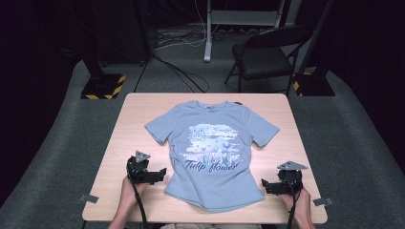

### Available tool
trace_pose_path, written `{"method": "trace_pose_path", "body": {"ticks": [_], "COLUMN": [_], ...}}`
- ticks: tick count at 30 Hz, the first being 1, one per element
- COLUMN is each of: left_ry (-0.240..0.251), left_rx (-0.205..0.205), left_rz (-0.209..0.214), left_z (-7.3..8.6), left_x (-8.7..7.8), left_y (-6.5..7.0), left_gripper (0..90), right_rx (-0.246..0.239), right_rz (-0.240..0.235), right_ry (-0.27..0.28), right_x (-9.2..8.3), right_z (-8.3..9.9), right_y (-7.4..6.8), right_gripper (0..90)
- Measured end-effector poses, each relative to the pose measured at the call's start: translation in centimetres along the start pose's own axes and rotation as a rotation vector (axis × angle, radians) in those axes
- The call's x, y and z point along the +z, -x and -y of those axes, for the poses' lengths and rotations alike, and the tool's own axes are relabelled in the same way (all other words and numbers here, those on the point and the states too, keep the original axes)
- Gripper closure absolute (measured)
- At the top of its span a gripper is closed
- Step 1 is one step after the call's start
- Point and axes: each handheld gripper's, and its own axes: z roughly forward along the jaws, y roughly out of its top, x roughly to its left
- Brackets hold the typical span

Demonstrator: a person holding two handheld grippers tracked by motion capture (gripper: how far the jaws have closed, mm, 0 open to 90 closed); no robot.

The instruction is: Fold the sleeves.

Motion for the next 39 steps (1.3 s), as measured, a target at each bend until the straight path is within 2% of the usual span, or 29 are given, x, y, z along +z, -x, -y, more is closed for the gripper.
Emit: {"method": "trace_pose_path", "body": {"ticks": [10,21,25,29,34,39], "left_ry": [0.018,0.014,-0.015,-0.056,-0.096,-0.107], "left_rx": [0.048,0.069,0.117,0.140,0.190,0.202], "left_rz": [0.018,0.028,0.022,0.000,-0.046,-0.046], "left_z": [-1.7,-3.1,-3.4,-3.3,-3.0,-2.6], "left_x": [0.8,2.1,2.7,3.3,3.2,2.7], "left_y": [1.7,2.9,3.5,3.6,3.6,3.3], "left_gripper": [0.1,0.1,0.1,0.1,0.2,0.2], "right_rx": [-0.016,-0.024,-0.026,-0.031,-0.044,-0.050], "right_rz": [0.011,0.009,0.008,-0.003,0.004,0.005], "right_ry": [0.010,0.005,0.010,0.002,-0.018,-0.029], "right_x": [0.9,2.1,2.6,3.4,3.9,4.1], "right_z": [-2.0,-3.5,-4.1,-4.8,-5.0,-4.7], "right_y": [-0.8,-1.5,-1.9,-2.4,-2.8,-2.8], "right_gripper": [1.3,1.6,1.6,1.5,1.9,1.9]}}
